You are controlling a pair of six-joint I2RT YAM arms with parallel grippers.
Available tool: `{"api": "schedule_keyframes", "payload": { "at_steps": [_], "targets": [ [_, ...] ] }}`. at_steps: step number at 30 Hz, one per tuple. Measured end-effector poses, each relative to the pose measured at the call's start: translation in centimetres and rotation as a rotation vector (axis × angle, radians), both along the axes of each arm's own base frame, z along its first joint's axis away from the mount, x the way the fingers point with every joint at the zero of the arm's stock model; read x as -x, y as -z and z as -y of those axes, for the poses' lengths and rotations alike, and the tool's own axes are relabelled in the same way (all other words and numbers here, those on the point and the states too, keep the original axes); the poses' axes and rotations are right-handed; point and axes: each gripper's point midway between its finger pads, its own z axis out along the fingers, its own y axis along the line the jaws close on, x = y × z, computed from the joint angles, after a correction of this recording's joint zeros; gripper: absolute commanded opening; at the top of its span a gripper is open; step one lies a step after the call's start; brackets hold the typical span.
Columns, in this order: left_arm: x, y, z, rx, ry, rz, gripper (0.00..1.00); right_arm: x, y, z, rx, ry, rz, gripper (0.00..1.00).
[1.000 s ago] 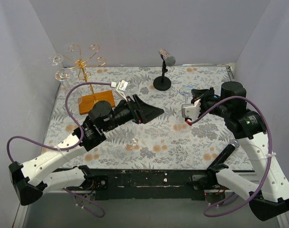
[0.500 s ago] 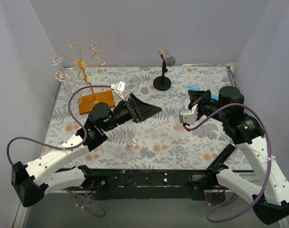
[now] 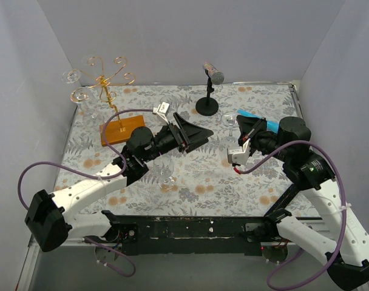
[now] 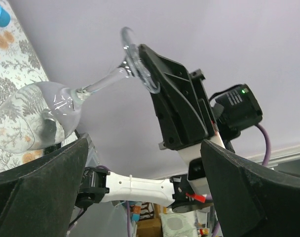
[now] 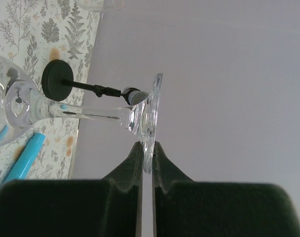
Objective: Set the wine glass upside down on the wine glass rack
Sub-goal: Turn the wine glass upside down at the wine rack.
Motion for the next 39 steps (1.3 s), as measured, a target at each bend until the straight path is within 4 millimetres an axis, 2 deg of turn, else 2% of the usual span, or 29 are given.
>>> {"api": "schedule_keyframes", "payload": {
  "at_steps": [5, 13, 19, 23, 27, 33, 37, 39],
  "targets": [
    [-0.9, 1.8, 1.4, 0.001, 0.023, -0.076, 0.98, 0.3, -0.3, -0.4, -0.004, -0.021, 0.059, 0.01],
    [-0.8, 2.9, 2.6, 0.004, 0.085, -0.093, 0.98, 1.2, 1.4, -0.9, 0.031, -0.072, 0.138, 0.01],
    [-0.7, 2.2, 2.6, 0.026, 0.090, -0.075, 0.80, 1.5, 0.9, -1.4, 0.013, -0.096, 0.197, 0.01],
    [-0.8, 2.1, 2.9, 0.037, 0.102, -0.065, 0.72, 2.1, 1.4, -1.9, 0.020, -0.132, 0.238, 0.01],
    [-1.3, 2.9, 3.5, 0.026, 0.107, -0.077, 0.61, 2.7, 2.1, -2.4, 0.032, -0.162, 0.268, 0.01],
    [-1.4, 3.0, 3.7, 0.024, 0.108, -0.081, 0.35, 3.3, 2.5, -3.0, 0.041, -0.195, 0.306, 0.01],
    [-1.5, 3.2, 3.7, 0.017, 0.108, -0.084, 0.23, 3.5, 2.4, -3.1, 0.043, -0.202, 0.333, 0.01],
    [-1.4, 3.2, 3.7, 0.017, 0.110, -0.086, 0.13, 3.5, 2.3, -3.1, 0.042, -0.201, 0.342, 0.01]
  ]
}}
